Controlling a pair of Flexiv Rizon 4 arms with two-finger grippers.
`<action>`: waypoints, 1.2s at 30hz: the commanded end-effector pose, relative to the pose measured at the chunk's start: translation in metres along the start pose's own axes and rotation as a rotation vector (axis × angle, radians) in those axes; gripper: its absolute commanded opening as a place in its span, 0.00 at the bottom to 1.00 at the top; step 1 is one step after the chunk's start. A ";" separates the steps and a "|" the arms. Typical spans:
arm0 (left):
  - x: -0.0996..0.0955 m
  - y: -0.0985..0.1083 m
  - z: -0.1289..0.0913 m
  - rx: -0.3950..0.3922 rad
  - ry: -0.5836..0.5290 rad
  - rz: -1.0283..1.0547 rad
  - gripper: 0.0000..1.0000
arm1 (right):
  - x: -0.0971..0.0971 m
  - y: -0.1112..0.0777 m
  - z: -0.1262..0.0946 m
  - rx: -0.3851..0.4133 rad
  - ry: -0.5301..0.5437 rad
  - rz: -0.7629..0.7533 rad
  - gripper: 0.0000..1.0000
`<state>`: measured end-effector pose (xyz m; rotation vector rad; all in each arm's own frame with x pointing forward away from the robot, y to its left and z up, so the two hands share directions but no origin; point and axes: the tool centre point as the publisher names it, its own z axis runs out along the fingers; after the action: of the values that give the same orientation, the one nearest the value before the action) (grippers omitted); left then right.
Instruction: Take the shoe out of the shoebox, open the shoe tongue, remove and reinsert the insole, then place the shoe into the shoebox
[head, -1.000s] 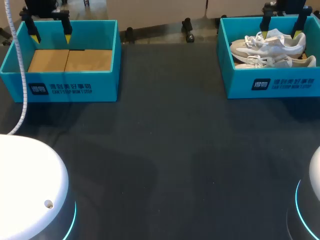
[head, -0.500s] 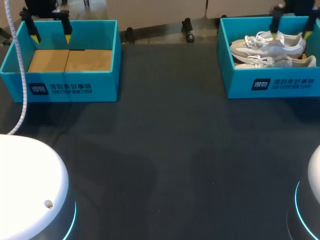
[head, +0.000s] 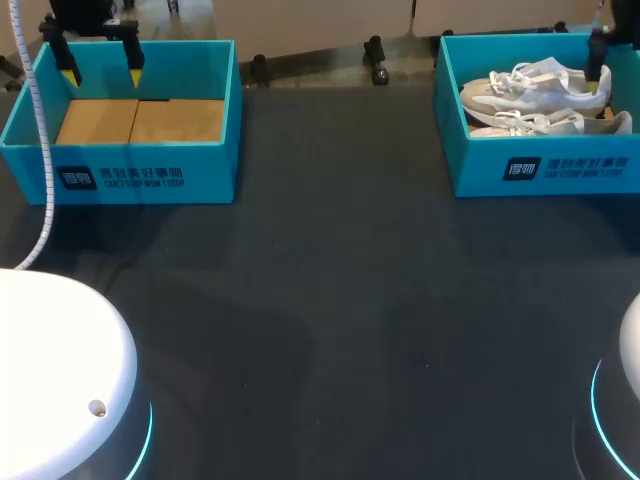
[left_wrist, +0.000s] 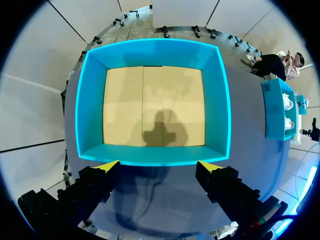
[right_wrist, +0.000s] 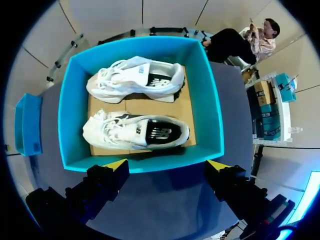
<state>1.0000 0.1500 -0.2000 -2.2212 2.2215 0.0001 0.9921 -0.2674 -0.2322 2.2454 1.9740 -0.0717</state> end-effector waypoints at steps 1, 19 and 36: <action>0.000 0.000 0.000 0.000 0.000 0.000 1.00 | -0.009 0.011 0.021 0.014 0.005 0.013 1.00; 0.000 0.000 0.000 0.000 0.000 0.000 1.00 | -0.020 0.031 0.099 0.005 0.009 0.068 1.00; 0.000 0.000 0.000 0.000 0.000 0.000 1.00 | -0.020 0.025 0.134 -0.006 0.004 0.030 0.95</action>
<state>0.9999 0.1500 -0.2000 -2.2213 2.2215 0.0001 1.0206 -0.3093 -0.3545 2.2729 1.9357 -0.0554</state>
